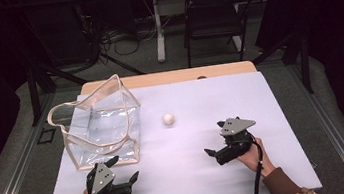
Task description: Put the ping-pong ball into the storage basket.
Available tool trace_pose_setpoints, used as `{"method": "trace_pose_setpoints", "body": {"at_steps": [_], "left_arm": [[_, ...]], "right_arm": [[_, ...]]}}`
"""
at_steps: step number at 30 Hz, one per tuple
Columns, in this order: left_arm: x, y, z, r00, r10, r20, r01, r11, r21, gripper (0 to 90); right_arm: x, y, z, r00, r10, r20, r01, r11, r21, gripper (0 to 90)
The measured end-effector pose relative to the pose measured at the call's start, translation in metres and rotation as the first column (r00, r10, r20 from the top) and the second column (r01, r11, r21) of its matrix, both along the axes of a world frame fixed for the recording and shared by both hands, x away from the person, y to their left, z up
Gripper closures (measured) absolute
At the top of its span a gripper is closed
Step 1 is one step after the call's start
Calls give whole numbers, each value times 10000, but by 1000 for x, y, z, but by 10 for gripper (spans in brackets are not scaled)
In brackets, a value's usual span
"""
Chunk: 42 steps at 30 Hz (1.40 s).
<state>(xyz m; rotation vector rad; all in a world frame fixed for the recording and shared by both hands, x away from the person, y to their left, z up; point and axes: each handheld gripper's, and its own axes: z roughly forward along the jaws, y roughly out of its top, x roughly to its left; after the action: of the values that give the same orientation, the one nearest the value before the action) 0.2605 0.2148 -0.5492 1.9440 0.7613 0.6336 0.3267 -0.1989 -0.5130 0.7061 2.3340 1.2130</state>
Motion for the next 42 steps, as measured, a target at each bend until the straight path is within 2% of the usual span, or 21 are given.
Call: {"method": "trace_pose_setpoints", "body": {"at_steps": [42], "left_arm": [[-1,1,1,9999,-28,105,27,9999,120,161]], "right_arm": [[46,32,9,9984,386,-423,-398,9989,-256,0]]}}
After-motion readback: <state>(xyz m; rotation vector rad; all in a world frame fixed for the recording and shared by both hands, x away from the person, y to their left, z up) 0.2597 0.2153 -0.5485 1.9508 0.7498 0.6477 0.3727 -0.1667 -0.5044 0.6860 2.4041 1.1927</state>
